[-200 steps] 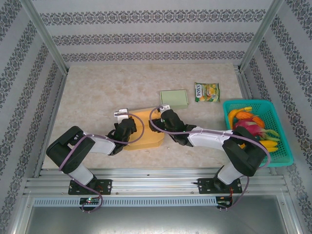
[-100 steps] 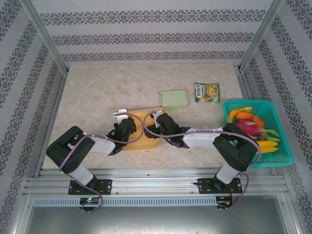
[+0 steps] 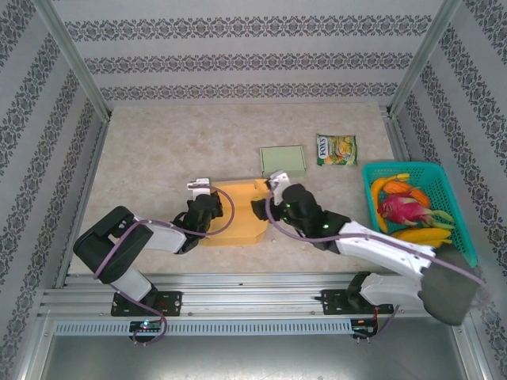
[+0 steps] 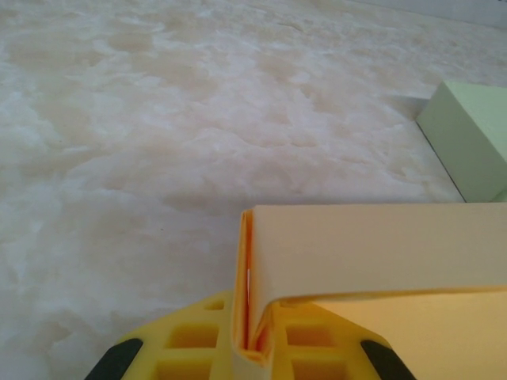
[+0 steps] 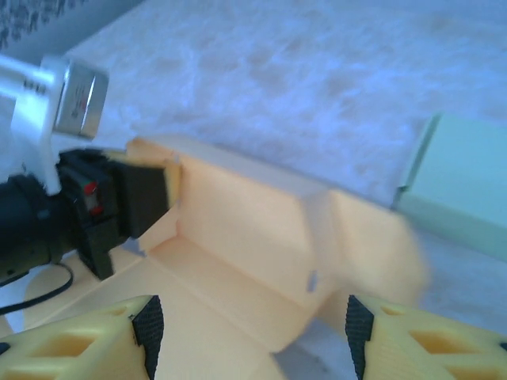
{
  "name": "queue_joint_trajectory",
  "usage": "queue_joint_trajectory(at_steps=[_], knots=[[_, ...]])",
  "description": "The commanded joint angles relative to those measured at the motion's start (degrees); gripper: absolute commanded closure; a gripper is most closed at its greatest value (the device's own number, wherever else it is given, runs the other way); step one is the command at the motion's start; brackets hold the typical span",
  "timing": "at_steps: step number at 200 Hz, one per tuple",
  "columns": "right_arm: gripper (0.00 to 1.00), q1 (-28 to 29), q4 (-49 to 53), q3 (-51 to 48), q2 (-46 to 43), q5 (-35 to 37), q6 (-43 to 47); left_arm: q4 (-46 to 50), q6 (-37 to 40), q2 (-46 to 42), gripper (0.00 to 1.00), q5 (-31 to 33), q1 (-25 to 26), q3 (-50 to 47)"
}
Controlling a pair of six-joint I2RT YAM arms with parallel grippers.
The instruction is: Fold the paper box
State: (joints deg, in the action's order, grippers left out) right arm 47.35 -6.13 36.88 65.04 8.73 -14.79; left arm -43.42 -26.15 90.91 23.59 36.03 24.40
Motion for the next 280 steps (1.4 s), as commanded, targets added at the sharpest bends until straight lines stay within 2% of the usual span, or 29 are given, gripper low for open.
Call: queue_joint_trajectory(at_steps=[1, 23, 48, 69, 89, 122, 155, 186, 219, 249, 280], knots=[[0.37, -5.0, 4.6, -5.0, -3.6, 0.3, 0.7, -2.2, 2.9, -2.1, 1.00, -5.3, 0.2, -1.5], [0.39, -8.8, -0.5, -9.2, -5.8, -9.1, 2.5, -3.6, 3.2, -3.4, 1.00, -10.2, -0.8, -2.2], [0.41, -9.7, -8.1, -12.1, -7.1, -19.4, 4.7, -5.8, 1.3, -4.0, 1.00, -15.4, -3.1, -3.4], [0.40, -9.7, -9.8, -12.3, -8.3, -26.0, 5.8, -5.5, -0.1, -4.6, 1.00, -17.9, -4.9, -3.6], [0.35, -9.7, -9.9, -12.7, -11.1, -27.1, 5.4, -5.0, -0.9, -5.6, 1.00, -19.4, -6.1, -3.7], [0.32, -10.7, -7.6, -13.8, -17.0, -23.3, 5.2, -2.1, -0.7, -11.5, 1.00, -19.6, -7.1, -5.0], [0.33, -13.9, -8.1, -14.8, -19.0, -28.5, 3.8, 1.3, 0.4, -19.3, 1.00, -21.4, -8.7, -6.5], [0.37, -15.4, -11.0, -14.8, -16.4, -34.0, 2.5, 3.3, 1.5, -26.2, 1.00, -24.3, -9.0, -8.1], [0.40, -14.2, -14.7, -12.5, -10.8, -43.3, 1.2, 4.9, 2.1, -32.1, 1.00, -25.7, -8.9, -9.9], [0.40, -9.8, -16.5, -10.7, -8.2, -45.1, 1.4, 6.4, 2.5, -33.6, 1.00, -24.3, -8.9, -10.3], [0.39, -7.3, -15.4, -8.8, -7.0, -43.8, 2.6, 6.7, 2.8, -32.7, 1.00, -24.1, -8.8, -9.9]])
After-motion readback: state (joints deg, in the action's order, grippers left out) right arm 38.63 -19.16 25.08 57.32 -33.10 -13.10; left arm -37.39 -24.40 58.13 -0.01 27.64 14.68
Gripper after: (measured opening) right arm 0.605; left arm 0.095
